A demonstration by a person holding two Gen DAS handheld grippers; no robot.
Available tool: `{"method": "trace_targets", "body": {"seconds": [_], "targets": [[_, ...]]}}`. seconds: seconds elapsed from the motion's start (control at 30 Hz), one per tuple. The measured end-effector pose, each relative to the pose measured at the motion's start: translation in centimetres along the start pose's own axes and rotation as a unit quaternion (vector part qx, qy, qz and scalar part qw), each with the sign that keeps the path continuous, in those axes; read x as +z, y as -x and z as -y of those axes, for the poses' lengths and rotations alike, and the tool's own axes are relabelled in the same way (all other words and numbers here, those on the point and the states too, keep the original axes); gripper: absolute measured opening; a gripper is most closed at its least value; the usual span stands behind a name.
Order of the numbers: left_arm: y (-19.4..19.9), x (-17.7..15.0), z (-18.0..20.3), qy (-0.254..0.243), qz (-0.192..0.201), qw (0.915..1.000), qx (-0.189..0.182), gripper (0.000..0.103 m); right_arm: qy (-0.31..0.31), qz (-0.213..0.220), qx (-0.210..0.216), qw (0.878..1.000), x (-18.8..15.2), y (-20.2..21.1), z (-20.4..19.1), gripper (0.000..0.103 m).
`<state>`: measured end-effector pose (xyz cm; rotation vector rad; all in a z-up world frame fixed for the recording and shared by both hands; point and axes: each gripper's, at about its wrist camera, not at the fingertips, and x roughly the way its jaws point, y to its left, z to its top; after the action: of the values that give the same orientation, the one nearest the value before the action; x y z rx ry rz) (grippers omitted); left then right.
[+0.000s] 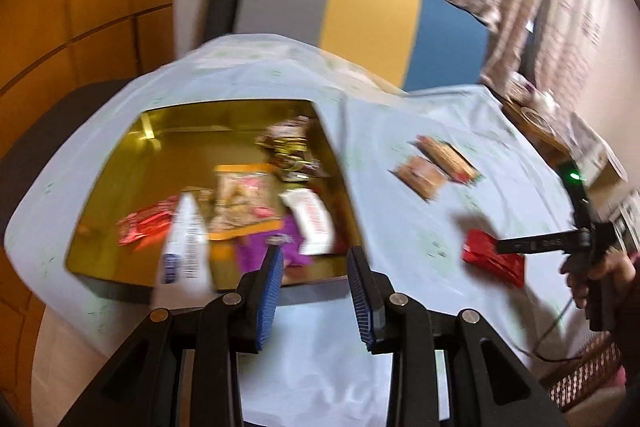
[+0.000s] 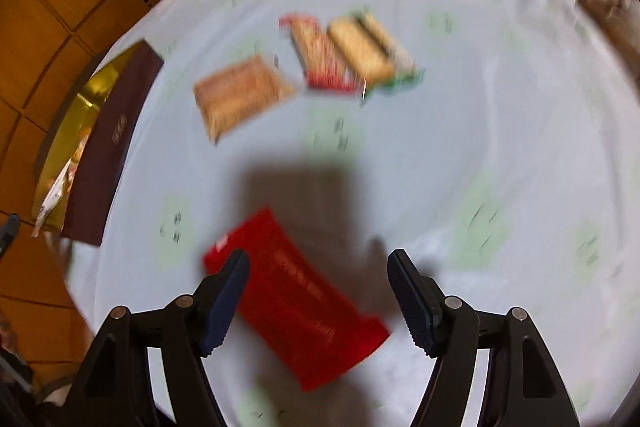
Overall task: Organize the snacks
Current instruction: 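Move the left tool to the red packet on the cloth and grasp it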
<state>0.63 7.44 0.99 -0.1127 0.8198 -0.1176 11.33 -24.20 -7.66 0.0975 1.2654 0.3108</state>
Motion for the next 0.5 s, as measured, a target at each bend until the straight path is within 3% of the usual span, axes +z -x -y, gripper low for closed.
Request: {"method": "trace_targets", "body": {"seconds": [0.07, 0.13, 0.23, 0.27, 0.43, 0.5], "targets": [[-0.2, -0.1, 1.3, -0.020, -0.007, 0.9997, -0.014, 0.033, -0.016, -0.030, 0.035, 0.999, -0.5, -1.0, -0.3, 0.073], [-0.7, -0.2, 2.8, -0.035, -0.017, 0.9988, -0.030, 0.033, -0.013, -0.045, 0.097, 0.994, -0.7, -1.2, -1.7, 0.076], [-1.7, -0.5, 5.3, -0.061, -0.041, 0.9958, -0.055, 0.033, -0.018, -0.036, 0.169, 0.985, -0.3, -0.6, -2.7, 0.076], [-2.3, -0.6, 6.5, -0.072, -0.055, 0.9937, -0.066, 0.033, -0.018, -0.026, 0.173, 0.984, 0.2, -0.3, -2.7, 0.076], [-4.8, -1.3, 11.0, -0.116, -0.093, 0.9847, -0.091, 0.034, -0.040, 0.021, 0.067, 0.997, 1.0, 0.3, 0.3, 0.076], [-5.9, -1.5, 12.3, -0.114, -0.109, 0.9816, -0.108, 0.039, -0.069, 0.024, -0.002, 0.997, 1.0, 0.4, 1.4, 0.076]]}}
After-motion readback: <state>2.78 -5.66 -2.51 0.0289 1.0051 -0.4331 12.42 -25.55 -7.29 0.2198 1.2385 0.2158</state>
